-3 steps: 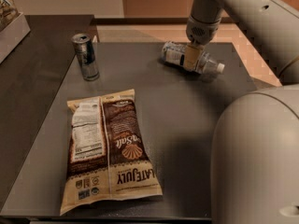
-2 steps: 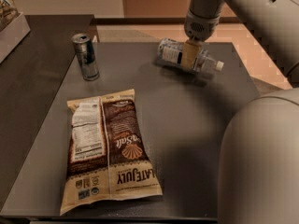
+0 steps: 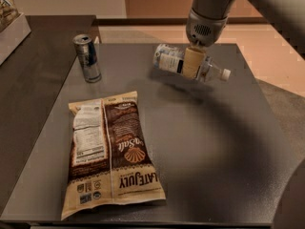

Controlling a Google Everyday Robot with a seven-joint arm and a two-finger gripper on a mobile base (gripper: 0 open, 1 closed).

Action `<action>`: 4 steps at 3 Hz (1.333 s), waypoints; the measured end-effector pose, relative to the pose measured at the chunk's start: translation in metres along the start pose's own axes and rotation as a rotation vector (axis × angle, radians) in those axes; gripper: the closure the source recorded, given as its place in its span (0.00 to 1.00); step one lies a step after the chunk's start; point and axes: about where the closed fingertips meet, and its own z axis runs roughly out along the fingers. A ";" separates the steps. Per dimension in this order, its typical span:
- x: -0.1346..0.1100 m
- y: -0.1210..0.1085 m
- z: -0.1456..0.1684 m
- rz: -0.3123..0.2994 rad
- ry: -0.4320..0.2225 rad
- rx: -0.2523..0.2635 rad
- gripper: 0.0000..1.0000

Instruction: Move blue plastic bottle near brown chip bag

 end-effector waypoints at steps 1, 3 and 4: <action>0.003 0.037 -0.004 -0.057 -0.009 -0.027 1.00; 0.008 0.094 0.011 -0.134 -0.012 -0.084 0.83; 0.010 0.108 0.021 -0.150 0.004 -0.101 0.59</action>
Offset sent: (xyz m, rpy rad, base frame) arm -0.1188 0.0329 -0.0196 0.0269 0.1072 0.1890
